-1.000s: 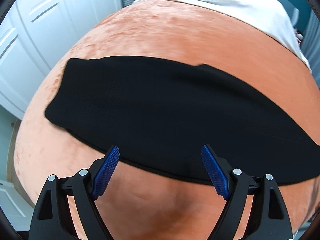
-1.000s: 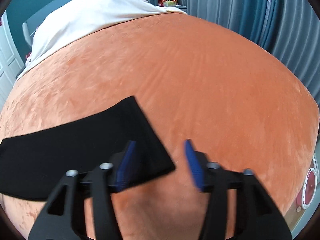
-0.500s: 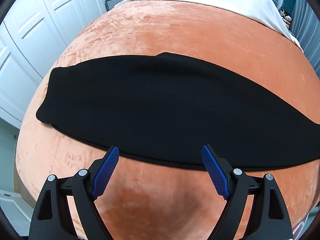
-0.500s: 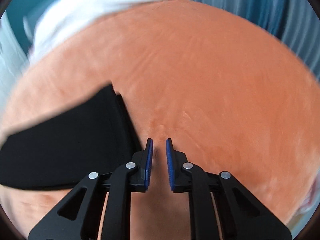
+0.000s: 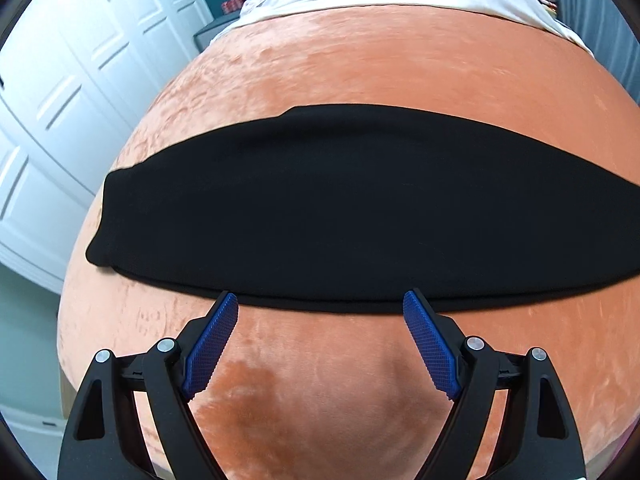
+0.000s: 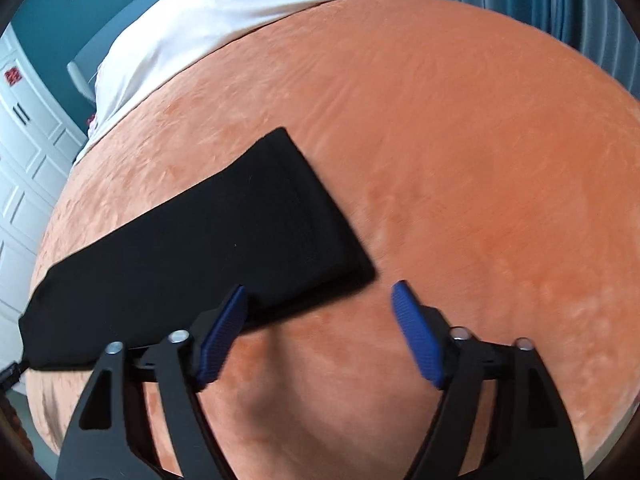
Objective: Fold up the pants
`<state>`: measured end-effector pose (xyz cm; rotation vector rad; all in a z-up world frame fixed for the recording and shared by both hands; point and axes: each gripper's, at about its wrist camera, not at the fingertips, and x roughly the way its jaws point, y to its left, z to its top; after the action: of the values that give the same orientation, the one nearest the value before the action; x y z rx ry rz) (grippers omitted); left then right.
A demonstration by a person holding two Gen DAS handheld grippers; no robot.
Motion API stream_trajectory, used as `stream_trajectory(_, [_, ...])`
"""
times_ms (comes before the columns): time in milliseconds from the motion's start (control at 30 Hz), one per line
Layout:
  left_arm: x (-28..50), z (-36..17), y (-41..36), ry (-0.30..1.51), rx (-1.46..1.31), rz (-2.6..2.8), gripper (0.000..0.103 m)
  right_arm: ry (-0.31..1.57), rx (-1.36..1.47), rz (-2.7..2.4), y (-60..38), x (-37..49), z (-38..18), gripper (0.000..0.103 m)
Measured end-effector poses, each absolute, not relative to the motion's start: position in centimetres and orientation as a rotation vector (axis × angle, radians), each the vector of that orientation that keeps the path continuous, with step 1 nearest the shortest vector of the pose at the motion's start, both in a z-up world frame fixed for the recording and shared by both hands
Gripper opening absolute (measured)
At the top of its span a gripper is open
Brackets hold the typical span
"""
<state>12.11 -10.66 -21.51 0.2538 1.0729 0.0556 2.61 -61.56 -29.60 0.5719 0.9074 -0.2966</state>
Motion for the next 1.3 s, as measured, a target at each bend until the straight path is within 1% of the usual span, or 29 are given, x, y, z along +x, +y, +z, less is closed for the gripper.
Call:
stream_trajectory(67, [12.0,-21.6,-11.0,1.073,0.257,0.044,0.082,0.886,0.595,-0.303,-61.4,2.8,-29.8,0.087])
stream_trajectory(233, [12.0,-21.5,-11.0,1.076,0.244,0.039,0.082,0.825,0.683,-0.320,-61.6,4.0,-30.1,0.087])
stream_trajectory(267, [12.1,-21.5,-10.9,1.075,0.246,0.043,0.082,0.818,0.703,-0.326,-61.8,4.1,-30.2,0.087])
stream_trajectory(300, [12.1,-21.5,-10.7,1.073,0.248,0.045,0.082,0.806,0.712,-0.338,-62.0,4.3,-30.2,0.083])
stream_trajectory(333, [12.1,-21.5,-10.5,1.070,0.250,0.049,0.082,0.802,0.714,-0.354,-62.0,4.3,-30.2,0.078])
stream_trajectory(367, [11.9,-21.4,-10.5,1.067,0.252,0.053,0.082,0.803,0.722,-0.364,-62.2,4.5,-30.2,0.067])
stream_trajectory(400, [11.8,-21.4,-10.2,1.063,0.255,0.057,0.082,0.800,0.741,-0.369,-62.4,4.5,-30.3,0.053])
stream_trajectory(433, [11.7,-21.4,-10.0,1.063,0.261,0.063,0.082,0.806,0.761,-0.362,-62.5,4.7,-30.4,0.042])
stream_trajectory(467, [11.7,-21.4,-9.7,1.063,0.266,0.070,0.082,0.811,0.789,-0.343,-62.6,4.9,-30.4,0.028])
stream_trajectory(500, [11.7,-21.4,-9.3,1.062,0.269,0.078,0.082,0.815,0.791,-0.346,-62.3,5.2,-30.1,0.021])
stream_trajectory(600, [11.7,-21.2,-7.4,1.061,0.257,0.090,0.082,0.820,0.709,-0.369,-60.4,6.2,-27.9,0.019])
stream_trajectory(767, [11.6,-20.6,-3.4,1.050,0.257,0.131,0.082,0.772,0.628,-0.283,-55.1,8.7,-22.6,0.018])
stream_trajectory(900, [11.5,-20.3,0.6,1.054,0.222,0.148,0.082,0.738,0.563,-0.149,-47.9,12.0,-18.0,0.018])
stream_trajectory(1033, [11.5,-19.9,5.0,1.045,0.198,0.186,0.082,0.732,0.512,-0.004,-40.1,15.2,-15.1,0.018])
stream_trajectory(1167, [12.1,-19.7,9.7,1.041,0.180,0.221,0.082,0.757,0.443,0.144,-30.9,18.7,-13.8,0.018])
stream_trajectory(1300, [12.4,-19.9,13.9,1.049,0.128,0.242,0.082,0.805,0.383,0.257,-21.4,21.4,-14.6,0.018])
